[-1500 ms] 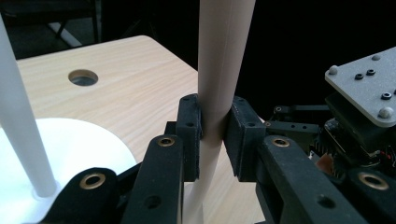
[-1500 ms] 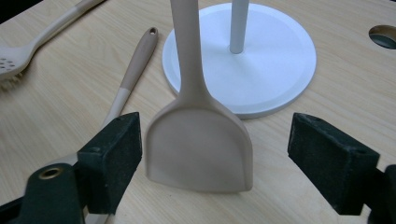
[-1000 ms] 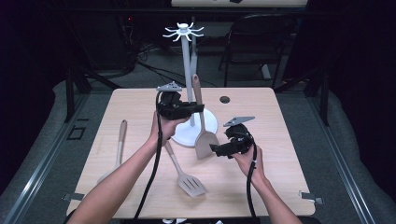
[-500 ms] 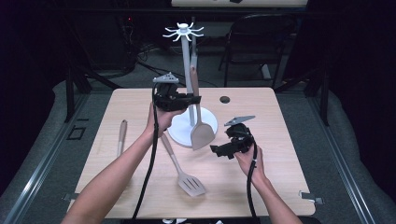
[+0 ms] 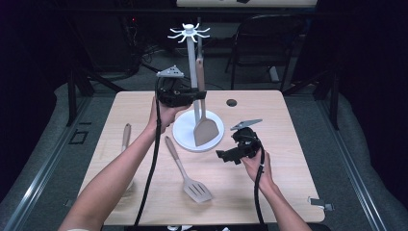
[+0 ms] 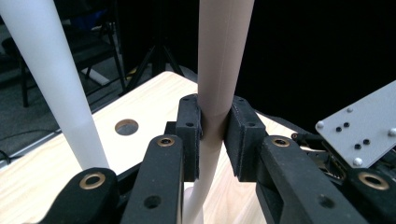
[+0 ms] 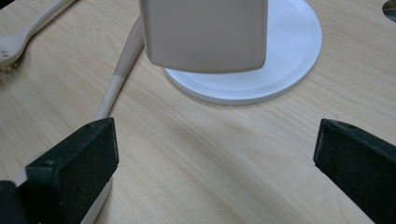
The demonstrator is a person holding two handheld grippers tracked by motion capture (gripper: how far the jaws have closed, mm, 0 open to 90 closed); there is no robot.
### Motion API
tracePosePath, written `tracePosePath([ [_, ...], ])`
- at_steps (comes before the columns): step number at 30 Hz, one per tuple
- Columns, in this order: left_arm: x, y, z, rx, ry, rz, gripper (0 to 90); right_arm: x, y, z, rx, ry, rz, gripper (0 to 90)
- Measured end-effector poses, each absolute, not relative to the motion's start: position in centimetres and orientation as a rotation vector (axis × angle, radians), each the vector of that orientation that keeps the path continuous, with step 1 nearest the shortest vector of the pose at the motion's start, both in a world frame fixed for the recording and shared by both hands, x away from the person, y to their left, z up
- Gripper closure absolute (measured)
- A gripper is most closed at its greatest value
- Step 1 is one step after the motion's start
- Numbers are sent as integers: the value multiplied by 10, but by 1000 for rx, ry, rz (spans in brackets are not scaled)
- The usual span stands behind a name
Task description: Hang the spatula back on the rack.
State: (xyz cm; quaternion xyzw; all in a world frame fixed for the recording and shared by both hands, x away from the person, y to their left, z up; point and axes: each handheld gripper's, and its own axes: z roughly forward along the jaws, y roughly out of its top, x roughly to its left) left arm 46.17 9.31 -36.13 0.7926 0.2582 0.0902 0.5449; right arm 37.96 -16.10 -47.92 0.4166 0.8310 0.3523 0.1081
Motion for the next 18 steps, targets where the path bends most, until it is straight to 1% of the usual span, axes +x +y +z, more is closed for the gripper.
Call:
tracePosePath([
  [18,468,94,-337,1884,576,251,764,381,-160,-481,1229,2457,1037,0],
])
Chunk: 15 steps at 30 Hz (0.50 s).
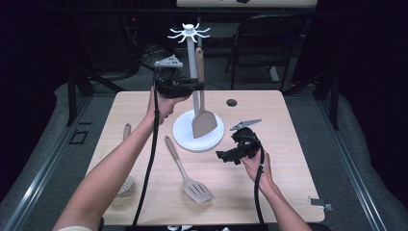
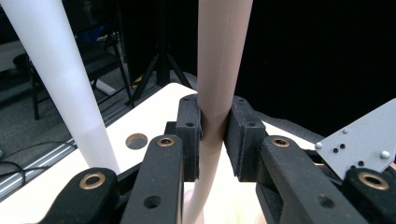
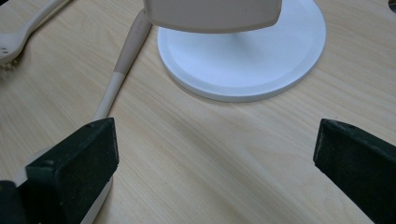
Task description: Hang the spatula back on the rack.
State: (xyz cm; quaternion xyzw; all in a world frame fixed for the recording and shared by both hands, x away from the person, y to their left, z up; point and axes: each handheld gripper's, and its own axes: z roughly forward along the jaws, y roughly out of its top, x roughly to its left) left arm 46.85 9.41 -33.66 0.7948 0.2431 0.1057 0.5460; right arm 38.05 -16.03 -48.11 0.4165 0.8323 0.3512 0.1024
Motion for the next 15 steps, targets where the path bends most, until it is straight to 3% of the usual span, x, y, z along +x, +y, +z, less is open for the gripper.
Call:
tracePosePath([
  [15,476,97,-322,1855,577,249,764,379,-158,-481,1219,2461,1038,0],
])
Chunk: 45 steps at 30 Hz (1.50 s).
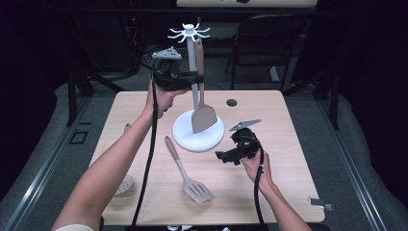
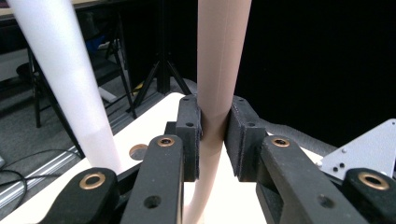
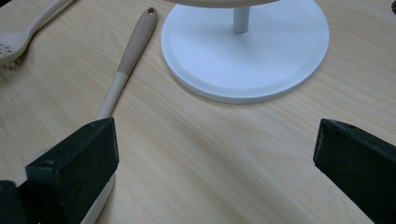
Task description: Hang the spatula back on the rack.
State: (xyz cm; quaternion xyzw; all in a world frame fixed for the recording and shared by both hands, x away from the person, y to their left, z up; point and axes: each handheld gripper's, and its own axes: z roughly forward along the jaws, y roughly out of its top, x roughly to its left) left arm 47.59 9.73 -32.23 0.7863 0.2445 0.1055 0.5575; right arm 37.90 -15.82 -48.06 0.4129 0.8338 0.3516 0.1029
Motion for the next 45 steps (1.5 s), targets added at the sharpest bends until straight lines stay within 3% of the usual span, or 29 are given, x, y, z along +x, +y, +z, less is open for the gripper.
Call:
tracePosePath([
  [19,487,101,-328,1848,623,251,764,380,-158,-482,1217,2466,1039,0],
  [32,485,97,-330,1874,616,424,763,381,-157,-484,1219,2480,1025,0],
  [39,485,97,-330,1876,613,438,760,380,-156,-485,1214,2485,1020,1],
  [41,484,98,-331,1874,610,435,751,380,-156,-485,1209,2492,1011,1],
  [45,481,101,-331,1881,599,424,646,381,-156,-485,1209,2489,1013,2],
])
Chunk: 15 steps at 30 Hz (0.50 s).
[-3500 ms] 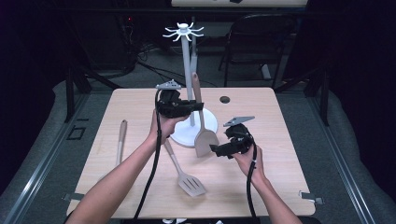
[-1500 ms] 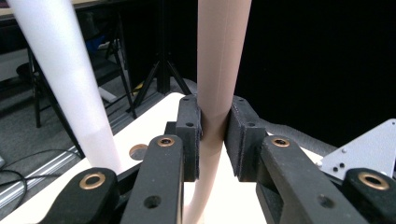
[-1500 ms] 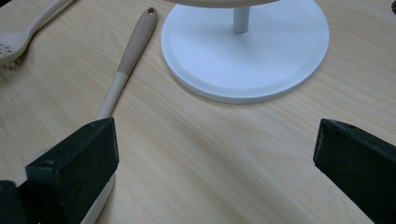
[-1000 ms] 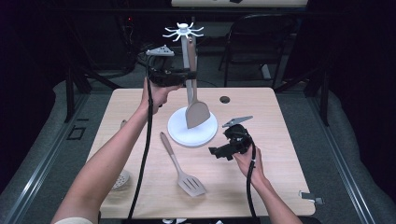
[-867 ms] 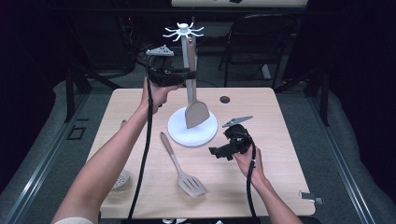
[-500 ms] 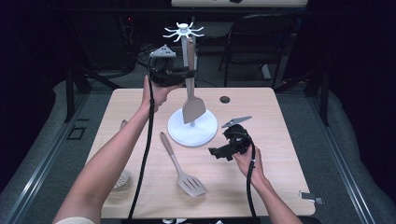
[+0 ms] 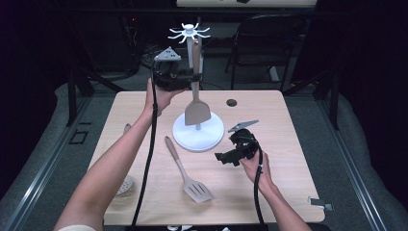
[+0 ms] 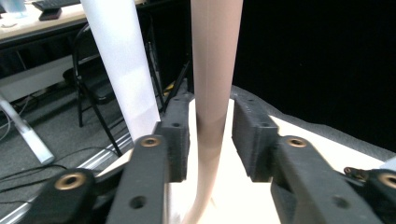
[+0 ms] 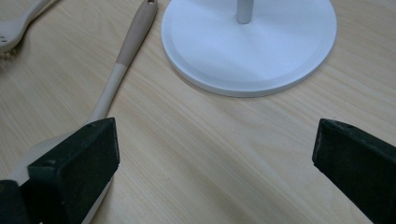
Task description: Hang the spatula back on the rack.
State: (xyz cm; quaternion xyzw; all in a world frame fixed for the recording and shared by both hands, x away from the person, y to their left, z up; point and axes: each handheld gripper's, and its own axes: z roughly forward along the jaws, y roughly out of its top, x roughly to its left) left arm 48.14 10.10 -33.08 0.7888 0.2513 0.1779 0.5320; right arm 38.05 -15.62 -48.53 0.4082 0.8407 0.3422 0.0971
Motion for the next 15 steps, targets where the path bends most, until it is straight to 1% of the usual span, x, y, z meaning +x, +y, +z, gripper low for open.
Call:
tracePosePath([
  [2,479,104,-331,1882,602,418,618,380,-157,-485,1219,2488,1014,3],
  [6,475,113,-331,1867,606,421,617,381,-158,-485,1214,2478,1011,4],
  [11,468,123,-327,1847,602,435,668,382,-158,-485,1214,2482,1002,6],
  [15,466,126,-325,1835,598,452,739,382,-159,-485,1217,2484,997,9],
])
